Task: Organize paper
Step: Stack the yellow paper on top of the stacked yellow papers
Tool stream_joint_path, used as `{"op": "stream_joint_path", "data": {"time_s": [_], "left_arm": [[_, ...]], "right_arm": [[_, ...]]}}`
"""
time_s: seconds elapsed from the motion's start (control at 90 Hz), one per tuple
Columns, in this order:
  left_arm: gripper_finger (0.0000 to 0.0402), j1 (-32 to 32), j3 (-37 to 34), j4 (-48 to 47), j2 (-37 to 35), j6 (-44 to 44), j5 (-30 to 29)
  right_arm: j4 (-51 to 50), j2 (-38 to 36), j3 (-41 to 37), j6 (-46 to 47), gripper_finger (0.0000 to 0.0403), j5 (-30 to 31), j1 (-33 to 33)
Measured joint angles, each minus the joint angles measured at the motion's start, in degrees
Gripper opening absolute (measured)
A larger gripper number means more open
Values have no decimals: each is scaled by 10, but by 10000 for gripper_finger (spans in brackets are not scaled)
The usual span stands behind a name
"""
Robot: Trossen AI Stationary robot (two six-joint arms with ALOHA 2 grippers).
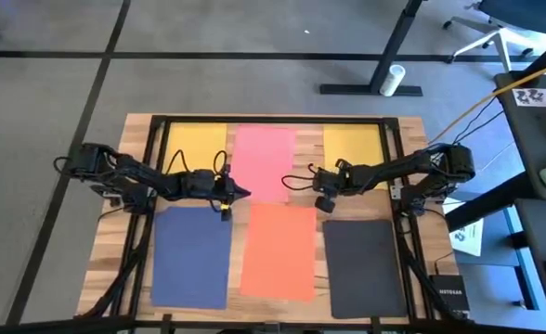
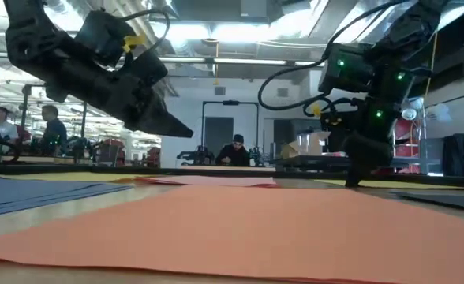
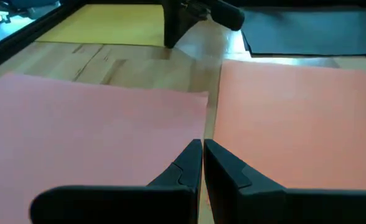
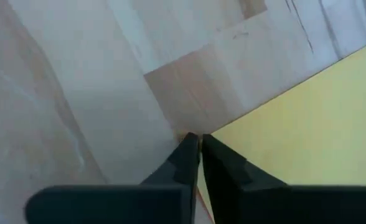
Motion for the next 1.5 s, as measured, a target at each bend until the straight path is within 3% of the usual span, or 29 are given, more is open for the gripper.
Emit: {"op": "stream_joint_path", "data": {"time_s": [0.544, 0.656, 0.833, 1.0, 1.256, 1.5], "left_arm": [[0, -16, 0, 8, 0, -13, 0], [4, -26, 3, 24, 0, 28, 0], [42, -20, 53, -2, 0, 124, 7], [93, 7, 110, -56, 1, 162, 43], [138, 47, 134, -94, 2, 163, 57], [143, 53, 134, -85, 48, 105, 58]], "right_arm": [[11, -3, 108, -14, 0, -73, 63], [11, -3, 131, -17, 0, -98, 65], [12, -3, 155, -31, 0, -123, 65], [8, -3, 158, -41, 0, -140, 65], [-42, -4, 143, -51, 0, -111, 60], [-9, -4, 75, -57, 0, -143, 12]]}}
